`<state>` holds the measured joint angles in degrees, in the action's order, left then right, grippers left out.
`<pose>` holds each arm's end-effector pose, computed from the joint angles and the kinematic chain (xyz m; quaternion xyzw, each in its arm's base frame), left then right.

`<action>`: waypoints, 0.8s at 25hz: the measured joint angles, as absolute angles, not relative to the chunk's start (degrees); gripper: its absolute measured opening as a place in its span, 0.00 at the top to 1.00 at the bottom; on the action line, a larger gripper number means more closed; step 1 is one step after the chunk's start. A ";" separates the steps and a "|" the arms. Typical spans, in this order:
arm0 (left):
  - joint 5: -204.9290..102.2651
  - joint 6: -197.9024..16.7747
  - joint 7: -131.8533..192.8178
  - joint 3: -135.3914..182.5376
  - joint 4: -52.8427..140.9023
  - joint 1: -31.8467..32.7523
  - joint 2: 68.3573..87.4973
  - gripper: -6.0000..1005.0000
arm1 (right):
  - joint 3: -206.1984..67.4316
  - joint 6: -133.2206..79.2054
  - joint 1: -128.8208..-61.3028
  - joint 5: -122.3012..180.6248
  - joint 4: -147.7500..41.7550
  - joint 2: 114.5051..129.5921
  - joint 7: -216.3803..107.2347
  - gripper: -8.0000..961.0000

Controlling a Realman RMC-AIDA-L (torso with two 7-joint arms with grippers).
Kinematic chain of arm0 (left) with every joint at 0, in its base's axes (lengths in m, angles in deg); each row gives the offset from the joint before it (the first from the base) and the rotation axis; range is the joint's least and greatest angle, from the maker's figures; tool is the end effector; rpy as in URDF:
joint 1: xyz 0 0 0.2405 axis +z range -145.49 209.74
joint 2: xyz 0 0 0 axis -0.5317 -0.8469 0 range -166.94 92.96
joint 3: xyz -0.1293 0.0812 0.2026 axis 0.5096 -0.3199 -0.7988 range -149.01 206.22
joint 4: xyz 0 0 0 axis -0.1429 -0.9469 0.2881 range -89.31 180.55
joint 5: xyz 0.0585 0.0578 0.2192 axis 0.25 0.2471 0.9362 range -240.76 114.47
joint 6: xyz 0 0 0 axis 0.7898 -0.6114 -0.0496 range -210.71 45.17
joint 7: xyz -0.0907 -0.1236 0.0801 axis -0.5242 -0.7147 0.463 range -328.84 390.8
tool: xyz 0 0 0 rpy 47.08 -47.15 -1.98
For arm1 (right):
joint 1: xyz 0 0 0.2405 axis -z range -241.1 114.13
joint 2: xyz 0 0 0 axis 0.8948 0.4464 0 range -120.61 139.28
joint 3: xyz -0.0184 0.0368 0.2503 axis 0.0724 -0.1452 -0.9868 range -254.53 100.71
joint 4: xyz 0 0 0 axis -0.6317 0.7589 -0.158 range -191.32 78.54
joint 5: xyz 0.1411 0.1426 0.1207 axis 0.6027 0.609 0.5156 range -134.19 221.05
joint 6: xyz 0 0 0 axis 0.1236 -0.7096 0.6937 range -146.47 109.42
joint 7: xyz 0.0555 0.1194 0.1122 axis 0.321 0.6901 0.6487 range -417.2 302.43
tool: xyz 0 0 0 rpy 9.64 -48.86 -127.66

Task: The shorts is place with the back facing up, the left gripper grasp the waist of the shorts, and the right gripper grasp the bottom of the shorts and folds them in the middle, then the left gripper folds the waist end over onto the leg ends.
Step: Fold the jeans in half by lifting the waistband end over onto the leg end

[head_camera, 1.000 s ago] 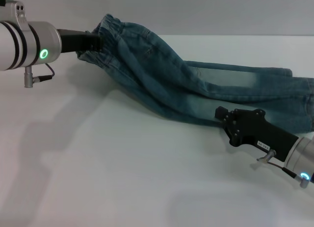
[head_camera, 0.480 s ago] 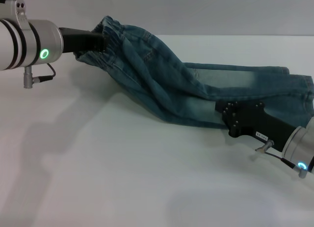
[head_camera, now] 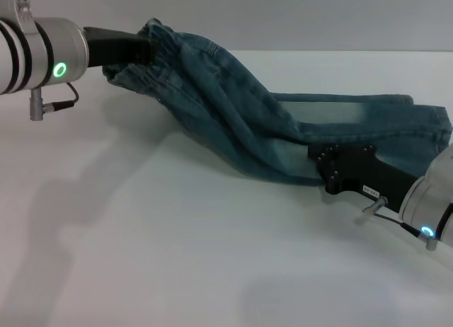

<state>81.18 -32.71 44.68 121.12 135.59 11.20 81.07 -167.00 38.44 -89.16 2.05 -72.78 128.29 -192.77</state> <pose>-0.1463 0.4287 0.0155 -0.8350 -0.3661 -0.1165 0.3939 0.2971 0.3616 -0.1036 -0.8747 0.2460 0.2616 0.3256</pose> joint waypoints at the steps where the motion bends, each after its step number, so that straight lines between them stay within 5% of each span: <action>1: 81.09 -32.63 44.69 120.94 136.34 11.39 81.05 0.96 | -166.98 38.43 -89.21 2.02 -72.87 128.30 -192.60 0.99; 20: 80.72 -31.18 44.71 118.54 143.58 13.56 81.00 0.96 | -167.35 28.73 -92.18 2.31 -73.01 128.24 -192.69 0.99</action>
